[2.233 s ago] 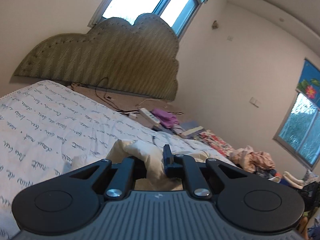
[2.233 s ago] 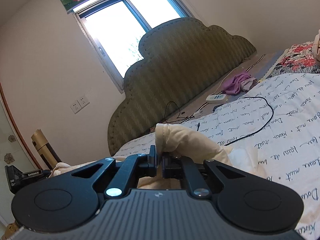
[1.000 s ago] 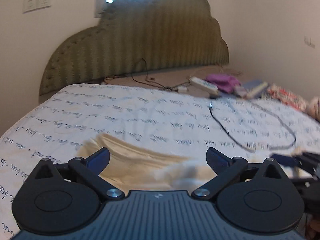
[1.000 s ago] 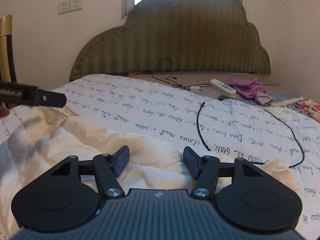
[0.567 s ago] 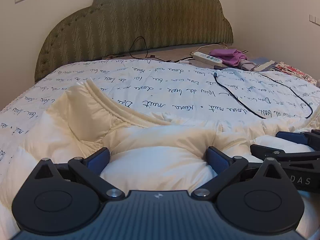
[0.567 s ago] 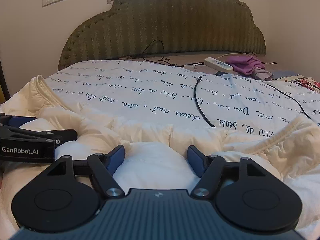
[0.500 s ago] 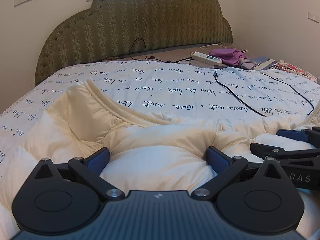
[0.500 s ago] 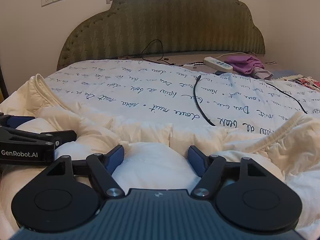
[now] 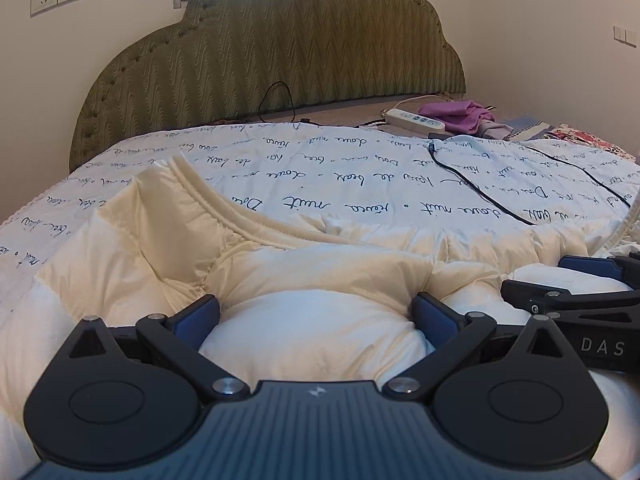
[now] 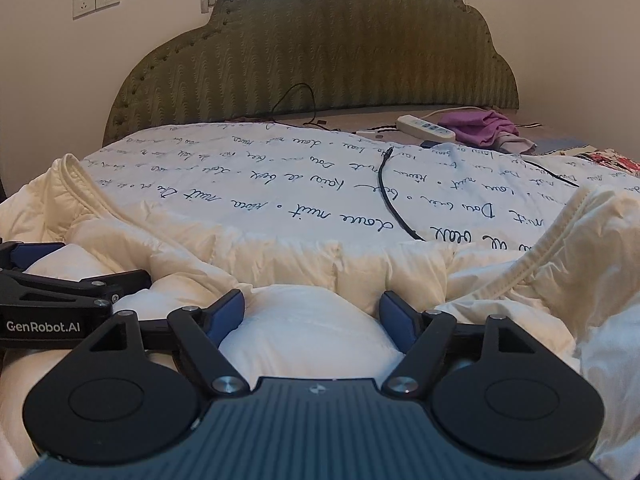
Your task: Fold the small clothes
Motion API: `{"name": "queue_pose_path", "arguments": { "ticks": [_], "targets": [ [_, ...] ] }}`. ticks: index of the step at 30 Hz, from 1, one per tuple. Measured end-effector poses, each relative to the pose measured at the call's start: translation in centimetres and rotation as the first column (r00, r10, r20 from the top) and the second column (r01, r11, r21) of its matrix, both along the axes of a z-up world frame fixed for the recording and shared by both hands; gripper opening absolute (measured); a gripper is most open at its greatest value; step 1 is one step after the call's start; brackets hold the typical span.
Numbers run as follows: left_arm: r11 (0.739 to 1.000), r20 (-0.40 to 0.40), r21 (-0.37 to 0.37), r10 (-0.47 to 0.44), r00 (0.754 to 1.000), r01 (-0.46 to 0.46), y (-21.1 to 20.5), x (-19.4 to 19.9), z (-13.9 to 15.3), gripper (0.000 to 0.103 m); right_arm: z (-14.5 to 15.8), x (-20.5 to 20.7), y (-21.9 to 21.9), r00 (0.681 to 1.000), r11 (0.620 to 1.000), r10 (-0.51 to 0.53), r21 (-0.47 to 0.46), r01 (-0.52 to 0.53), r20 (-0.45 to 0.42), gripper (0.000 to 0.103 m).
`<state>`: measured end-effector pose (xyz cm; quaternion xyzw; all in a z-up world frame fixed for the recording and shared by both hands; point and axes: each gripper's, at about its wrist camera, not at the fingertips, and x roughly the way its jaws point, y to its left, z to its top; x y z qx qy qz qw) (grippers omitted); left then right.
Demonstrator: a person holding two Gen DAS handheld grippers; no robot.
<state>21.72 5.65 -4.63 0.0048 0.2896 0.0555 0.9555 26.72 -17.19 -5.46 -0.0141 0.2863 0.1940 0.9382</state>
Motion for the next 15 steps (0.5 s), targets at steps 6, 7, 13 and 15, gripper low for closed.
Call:
{"name": "queue_pose_path", "arguments": {
  "ticks": [6,7,13,15],
  "targets": [
    [1.0,0.007,-0.006,0.0,1.0,0.0,0.13,-0.06,-0.26,0.103,-0.26,0.05,-0.05,1.0,1.0,-0.002,0.002,0.002,-0.002,0.078],
    [1.0,0.008,-0.007,0.0,1.0,0.0,0.12,-0.05,-0.3,0.103,-0.3,0.06,-0.07,1.0,1.0,-0.002,0.003,0.002,-0.001,0.078],
    [1.0,0.013,-0.013,0.0,1.0,0.0,0.22,-0.06,-0.43,0.103,-0.36,0.16,-0.13,1.0,1.0,-0.003,0.011,0.003,-0.002,0.079],
    [1.0,0.014,-0.014,0.0,1.0,0.001,0.23,-0.08,-0.45,0.103,-0.4,0.21,-0.16,1.0,1.0,-0.004,0.015,0.004,-0.003,0.079]
  ]
}}
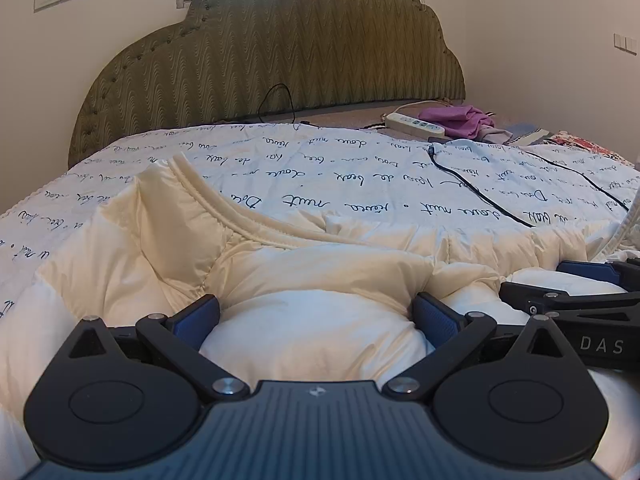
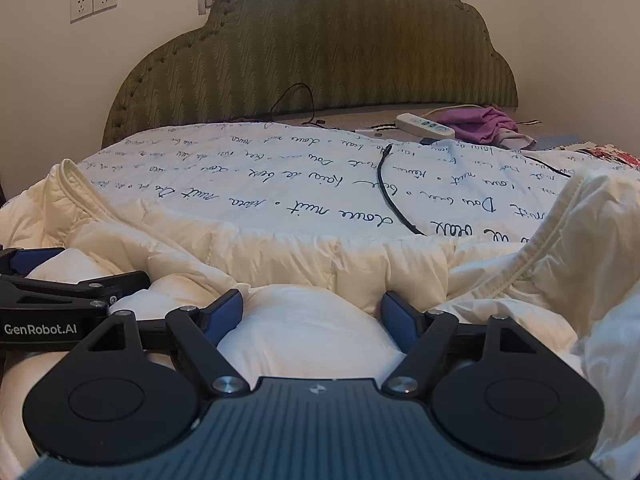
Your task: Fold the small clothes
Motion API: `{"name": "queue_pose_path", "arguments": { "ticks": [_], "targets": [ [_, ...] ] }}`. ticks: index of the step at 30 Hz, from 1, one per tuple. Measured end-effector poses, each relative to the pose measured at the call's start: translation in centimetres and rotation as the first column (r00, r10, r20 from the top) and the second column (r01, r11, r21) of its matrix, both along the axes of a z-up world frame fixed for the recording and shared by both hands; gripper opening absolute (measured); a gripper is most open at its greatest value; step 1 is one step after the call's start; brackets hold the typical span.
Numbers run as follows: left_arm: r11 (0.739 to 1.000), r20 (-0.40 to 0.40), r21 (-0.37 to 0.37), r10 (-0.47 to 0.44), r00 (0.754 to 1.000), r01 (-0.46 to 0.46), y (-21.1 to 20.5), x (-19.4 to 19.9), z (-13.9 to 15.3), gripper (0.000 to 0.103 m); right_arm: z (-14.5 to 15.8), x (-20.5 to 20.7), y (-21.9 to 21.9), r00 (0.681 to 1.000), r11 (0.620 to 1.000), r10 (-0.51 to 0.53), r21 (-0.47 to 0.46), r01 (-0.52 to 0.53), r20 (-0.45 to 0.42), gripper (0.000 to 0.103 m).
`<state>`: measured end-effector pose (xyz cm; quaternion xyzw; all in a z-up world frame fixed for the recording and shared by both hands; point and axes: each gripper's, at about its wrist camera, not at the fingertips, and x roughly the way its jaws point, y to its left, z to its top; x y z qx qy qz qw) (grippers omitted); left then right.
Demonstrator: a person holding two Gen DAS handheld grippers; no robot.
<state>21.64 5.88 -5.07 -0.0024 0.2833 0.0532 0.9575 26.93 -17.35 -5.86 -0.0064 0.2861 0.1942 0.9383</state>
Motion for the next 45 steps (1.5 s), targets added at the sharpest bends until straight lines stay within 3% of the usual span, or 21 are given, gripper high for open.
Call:
{"name": "queue_pose_path", "arguments": {
  "ticks": [16,22,27,29,32,34,37,41,45],
  "targets": [
    [0.999,0.005,-0.036,-0.007,1.0,0.008,0.5,-0.2,0.3,0.103,-0.2,0.0,-0.2,1.0,1.0,-0.005,0.018,0.005,0.005,0.079],
    [0.998,-0.002,-0.058,-0.017,1.0,0.017,1.9,-0.4,2.8,0.103,0.2,-0.5,-0.1,1.0,1.0,-0.018,0.002,0.018,0.025,0.081],
    [0.995,0.037,0.064,0.073,0.997,-0.075,4.5,-0.1,4.1,0.103,4.2,-3.4,-1.1,0.99,0.997,-0.076,-0.01,0.077,0.118,0.084],
    [0.989,0.032,0.081,0.125,0.992,-0.128,5.8,0.3,3.9,0.103,5.7,-3.9,-2.1,0.987,0.995,-0.086,-0.047,0.093,0.134,0.091],
    [0.983,-0.022,0.049,0.179,0.984,-0.178,8.0,1.2,3.1,0.103,6.1,-2.8,-4.0,0.978,0.966,-0.144,-0.193,0.172,0.153,0.091],
    [0.985,-0.074,-0.019,0.171,0.982,-0.173,9.3,1.8,2.1,0.103,5.2,-1.2,-6.2,0.969,0.948,-0.218,-0.21,0.238,0.113,0.091],
    [0.981,-0.11,-0.08,0.166,0.98,-0.175,10.2,2.1,0.8,0.103,2.5,0.6,-9.8,0.958,0.953,-0.286,-0.112,0.283,-0.014,0.092],
    [0.981,-0.125,-0.09,0.159,0.979,-0.17,10.2,2.2,0.0,0.103,-0.2,0.8,-10.3,0.954,0.951,-0.299,-0.085,0.296,-0.027,0.102],
    [0.981,-0.129,-0.087,0.159,0.979,-0.171,10.0,2.2,-0.4,0.103,-1.2,1.5,-10.5,0.955,0.957,-0.287,-0.055,0.283,-0.076,0.103]
  ]
}}
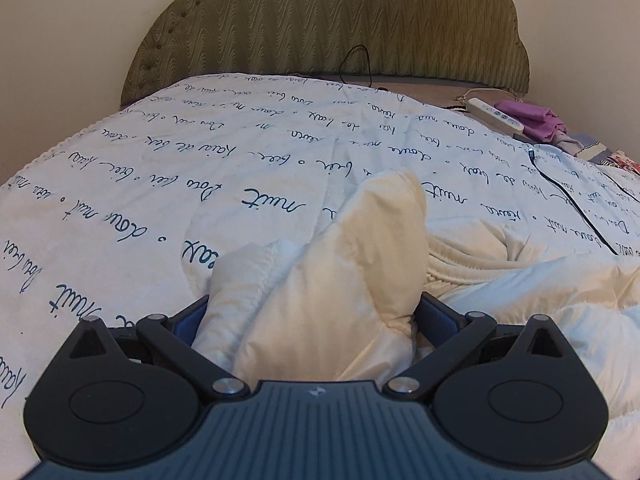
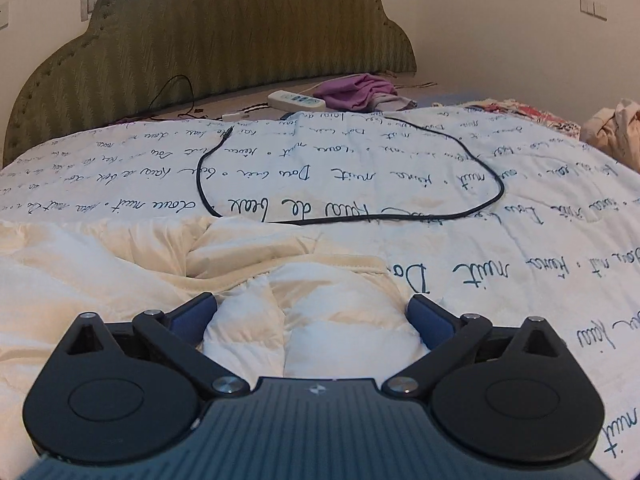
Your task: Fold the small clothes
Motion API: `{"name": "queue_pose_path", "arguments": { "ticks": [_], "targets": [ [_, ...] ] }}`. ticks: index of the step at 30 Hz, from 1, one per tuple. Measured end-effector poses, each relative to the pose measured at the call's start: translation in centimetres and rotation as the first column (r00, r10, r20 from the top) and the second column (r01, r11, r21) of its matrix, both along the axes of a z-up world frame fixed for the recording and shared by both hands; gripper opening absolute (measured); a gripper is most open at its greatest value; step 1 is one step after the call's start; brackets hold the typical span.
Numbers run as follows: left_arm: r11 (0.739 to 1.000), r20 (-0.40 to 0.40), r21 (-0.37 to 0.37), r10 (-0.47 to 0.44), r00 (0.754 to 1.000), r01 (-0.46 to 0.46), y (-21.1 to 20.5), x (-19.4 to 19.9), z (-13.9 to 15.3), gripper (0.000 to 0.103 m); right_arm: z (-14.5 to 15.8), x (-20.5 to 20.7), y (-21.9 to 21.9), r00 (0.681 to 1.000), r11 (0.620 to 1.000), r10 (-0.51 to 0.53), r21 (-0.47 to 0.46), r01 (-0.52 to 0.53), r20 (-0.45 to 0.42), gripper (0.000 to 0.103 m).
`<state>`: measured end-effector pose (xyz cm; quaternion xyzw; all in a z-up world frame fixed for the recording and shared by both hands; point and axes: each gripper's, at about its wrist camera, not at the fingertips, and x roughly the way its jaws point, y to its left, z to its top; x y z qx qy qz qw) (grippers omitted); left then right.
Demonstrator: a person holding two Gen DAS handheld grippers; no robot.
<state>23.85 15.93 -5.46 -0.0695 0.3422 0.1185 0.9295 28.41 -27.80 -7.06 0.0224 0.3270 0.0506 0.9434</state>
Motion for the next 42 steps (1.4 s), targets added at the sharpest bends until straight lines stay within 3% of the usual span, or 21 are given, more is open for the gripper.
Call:
{"name": "queue_pose_path", "arguments": {
  "ticks": [5,18,20,22,25,31,35,39,42],
  "targets": [
    [1.0,0.004,0.01,0.004,1.0,-0.004,-0.1,0.0,-0.3,0.103,-0.2,0.2,-0.6,1.0,0.999,0.002,0.051,-0.001,-0.013,0.102],
    [1.0,0.003,0.01,0.01,1.0,-0.01,-0.1,-0.1,0.2,0.103,0.2,0.0,0.0,1.0,1.0,-0.019,0.0,0.019,-0.017,0.103],
    [1.0,-0.006,0.003,0.011,1.0,-0.011,-0.1,-0.1,0.5,0.103,1.3,-0.2,0.1,0.997,0.997,-0.078,-0.002,0.078,-0.024,0.102],
    [1.0,-0.011,-0.016,0.019,1.0,-0.02,0.1,-0.2,1.0,0.103,3.4,-1.9,0.8,0.987,0.987,-0.154,0.06,0.151,0.049,0.103],
    [0.999,0.012,-0.033,0.024,1.0,-0.024,0.1,-0.5,1.5,0.103,6.1,-3.9,3.6,0.989,0.988,-0.026,0.154,0.003,0.147,0.103],
    [0.999,0.019,0.048,0.017,1.0,-0.018,-0.8,-0.6,1.1,0.103,7.0,-4.7,12.8,0.955,0.964,0.262,-0.004,-0.264,0.141,0.102],
    [0.999,0.017,0.038,0.018,1.0,-0.018,-0.6,-0.4,0.8,0.103,5.1,-4.0,15.6,0.95,0.947,0.301,-0.14,-0.289,0.078,0.103],
    [0.999,0.013,-0.021,0.027,1.0,-0.027,0.1,-0.4,0.4,0.103,3.7,-3.8,15.2,0.95,0.948,0.307,-0.103,-0.3,0.063,0.103],
    [0.999,0.018,-0.016,0.031,0.999,-0.031,0.0,-0.4,0.3,0.103,2.9,-4.0,15.3,0.949,0.949,0.307,-0.097,-0.299,0.075,0.103]
  ]
}}
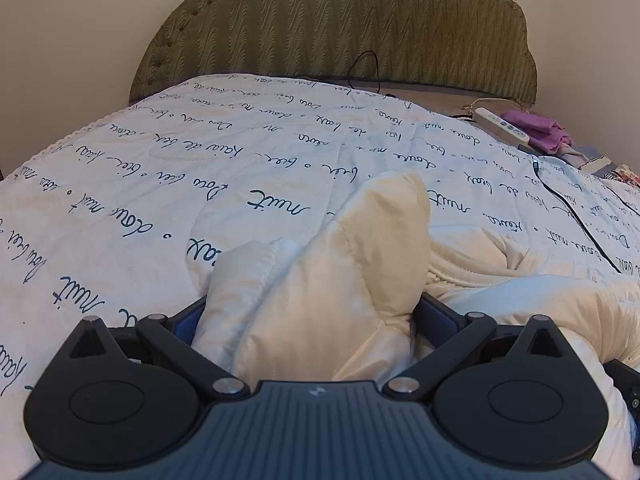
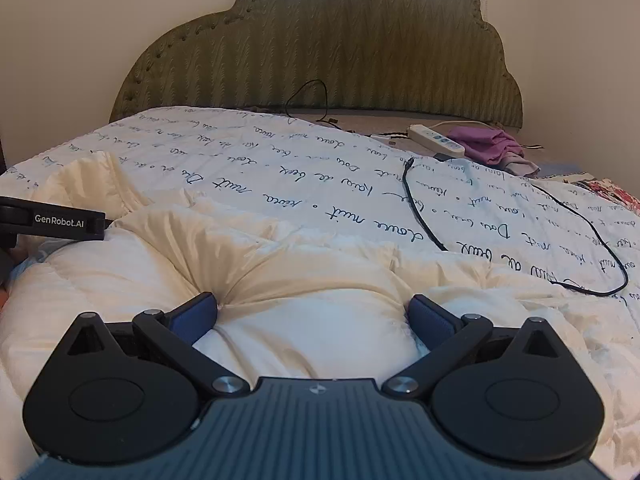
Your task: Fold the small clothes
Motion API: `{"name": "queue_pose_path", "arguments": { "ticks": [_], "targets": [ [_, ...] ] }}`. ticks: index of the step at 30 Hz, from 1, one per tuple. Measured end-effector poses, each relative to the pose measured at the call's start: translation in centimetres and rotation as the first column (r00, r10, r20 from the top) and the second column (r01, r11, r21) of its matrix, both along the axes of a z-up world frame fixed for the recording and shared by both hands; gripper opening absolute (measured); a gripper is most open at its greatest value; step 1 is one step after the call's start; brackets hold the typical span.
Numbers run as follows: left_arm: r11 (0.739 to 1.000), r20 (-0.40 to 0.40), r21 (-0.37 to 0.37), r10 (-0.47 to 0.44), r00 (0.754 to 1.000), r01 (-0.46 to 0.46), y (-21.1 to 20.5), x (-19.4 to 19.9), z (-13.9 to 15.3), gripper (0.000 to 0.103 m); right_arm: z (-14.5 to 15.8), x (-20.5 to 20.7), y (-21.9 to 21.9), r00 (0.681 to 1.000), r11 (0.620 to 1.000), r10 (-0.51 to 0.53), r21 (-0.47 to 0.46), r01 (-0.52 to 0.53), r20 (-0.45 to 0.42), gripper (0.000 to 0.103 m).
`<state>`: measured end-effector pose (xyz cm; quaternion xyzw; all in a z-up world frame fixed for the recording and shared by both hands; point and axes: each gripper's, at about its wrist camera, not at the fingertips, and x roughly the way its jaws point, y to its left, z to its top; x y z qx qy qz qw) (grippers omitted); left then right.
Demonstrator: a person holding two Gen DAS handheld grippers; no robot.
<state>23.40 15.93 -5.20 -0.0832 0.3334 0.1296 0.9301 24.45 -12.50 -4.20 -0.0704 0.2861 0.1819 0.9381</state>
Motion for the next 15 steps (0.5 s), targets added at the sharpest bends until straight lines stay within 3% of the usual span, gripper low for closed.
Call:
{"name": "queue_pose_path", "arguments": {
  "ticks": [15],
  "targets": [
    [1.0,0.004,0.015,0.001,1.0,-0.001,-0.21,0.13,-0.28,0.103,-1.08,-0.13,-0.09,1.0,1.0,-0.015,0.009,0.014,0.015,0.102]
  ]
}}
